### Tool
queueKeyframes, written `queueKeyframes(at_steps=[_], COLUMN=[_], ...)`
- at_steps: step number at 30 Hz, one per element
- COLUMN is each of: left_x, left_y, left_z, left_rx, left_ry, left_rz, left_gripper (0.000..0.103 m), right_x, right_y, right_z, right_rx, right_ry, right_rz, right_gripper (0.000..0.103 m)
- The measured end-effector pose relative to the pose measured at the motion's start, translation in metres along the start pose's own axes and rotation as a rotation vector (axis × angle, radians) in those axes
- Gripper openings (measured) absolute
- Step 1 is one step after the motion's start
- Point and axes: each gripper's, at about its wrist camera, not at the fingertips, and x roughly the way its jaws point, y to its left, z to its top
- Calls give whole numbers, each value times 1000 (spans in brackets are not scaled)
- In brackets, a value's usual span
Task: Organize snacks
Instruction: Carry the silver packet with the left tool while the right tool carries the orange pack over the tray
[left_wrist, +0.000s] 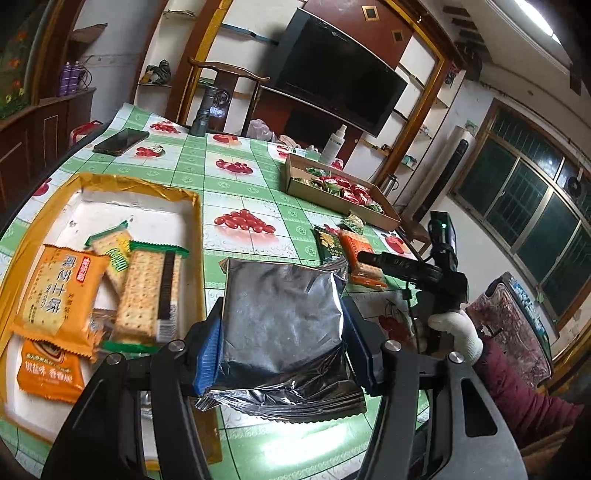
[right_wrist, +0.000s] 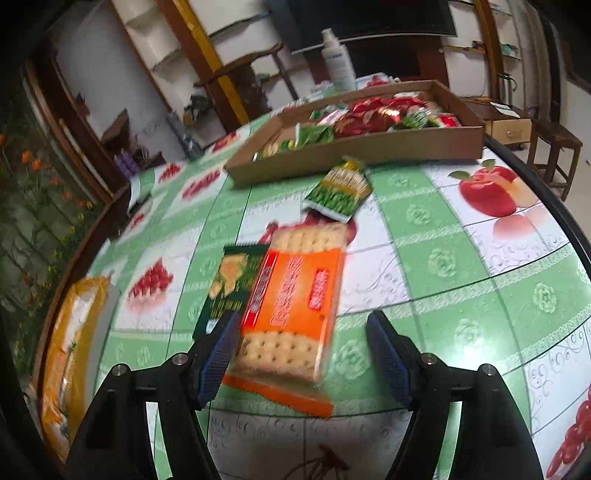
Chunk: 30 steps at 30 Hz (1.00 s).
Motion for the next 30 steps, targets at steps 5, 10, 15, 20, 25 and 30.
queueKeyframes(at_steps=[5,10,15,20,25,30], left_x=[3,-9,-15,-14,-17,-28], left_y=[4,12,35,52,63,80], left_z=[-2,-2,-1,-6,-8,-2], left_rx=[-14,-22,-70,-115,-130,-147], left_ry=[5,-16,-30,-30,-38,-56], left_rz=[-3,20,57,72,79,111], left_gripper=[57,57,57,57,57,57], right_x=[17,12,-9,-23,-26,-18], right_y=[35,33,27,65,135,206], right_z=[1,-3,-3,2,-3,-16], right_rx=[-128,-98,-19,-118,-240,-321], right_ry=[45,31,44,40,76,152], right_rz=[-130,-96,50,120,222,332], right_gripper=[70,55,55,55,55,55])
